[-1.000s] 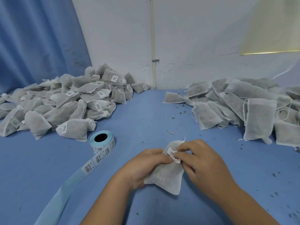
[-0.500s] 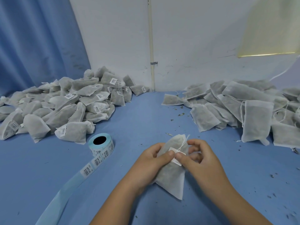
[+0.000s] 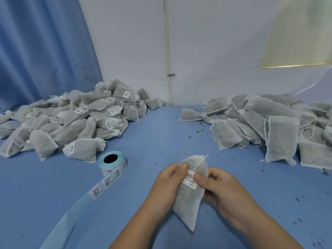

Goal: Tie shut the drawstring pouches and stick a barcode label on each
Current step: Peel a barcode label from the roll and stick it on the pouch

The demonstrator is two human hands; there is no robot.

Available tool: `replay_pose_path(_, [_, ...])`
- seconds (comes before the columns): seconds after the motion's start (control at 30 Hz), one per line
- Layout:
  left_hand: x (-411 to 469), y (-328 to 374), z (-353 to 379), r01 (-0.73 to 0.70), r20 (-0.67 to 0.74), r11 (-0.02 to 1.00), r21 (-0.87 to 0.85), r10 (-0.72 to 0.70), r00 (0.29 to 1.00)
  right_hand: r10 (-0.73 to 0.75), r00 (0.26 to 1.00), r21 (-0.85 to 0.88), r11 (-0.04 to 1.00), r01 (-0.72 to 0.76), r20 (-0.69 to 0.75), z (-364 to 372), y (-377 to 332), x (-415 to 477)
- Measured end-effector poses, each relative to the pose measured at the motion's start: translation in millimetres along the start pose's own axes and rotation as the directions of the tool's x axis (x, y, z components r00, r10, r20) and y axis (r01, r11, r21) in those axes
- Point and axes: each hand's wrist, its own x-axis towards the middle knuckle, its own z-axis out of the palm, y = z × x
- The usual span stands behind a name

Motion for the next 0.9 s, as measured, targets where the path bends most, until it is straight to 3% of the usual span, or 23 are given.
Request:
replay_pose_path(0.07, [-1,-1,2,-0.011,-0.013,0.999,-0.041,0.01,1.0,0.049,0.998,0.1,0.994,-0.053,0.039,-1,0,2])
replay_pose_path(0.17, [-1,-2,3,-0.032,-0.026,0.999,-0.01,0.032,0.999,0.064,0.998,0.105,0.992,-0.066,0.024,-2,1,2])
replay_pose_path(0.23, [-2,0,1,-0.032,-0.019,0.999,0.032,0.033,0.999,0.021,1.0,0.02,1.0,-0.021,-0.021,-1,1,0])
replay_pose_path(0.37, [-6,1,0,-0.051,-0.028,0.992,0.115,0.055,0.998,-0.15,0.983,-0.321,0.941,0.109,-0.107,5,2,-4])
replay_pose_path(0.47, [-7,2,0,-0.082,-0.115,0.988,0.132,0.098,0.989,-0.176,0.98,-0.398,0.909,0.125,-0.093,12,6,-4])
replay_pose_path(0.6, [-10,7,0,-0.099,-0.156,0.977,0.191,0.13,0.979,-0.112,0.994,-0.262,0.96,0.104,-0.015,15,8,-5])
replay_pose_path(0.73, [-17,15,-10,-0.091,-0.14,0.963,0.254,0.13,0.982,0.046,0.996,0.011,0.999,-0.047,0.076,17,8,-5])
replay_pose_path(0.9, [-24,37,-41,-0.014,-0.075,0.957,0.29,0.037,0.996,0.108,0.989,-0.095,0.991,-0.098,0.105,35,5,3])
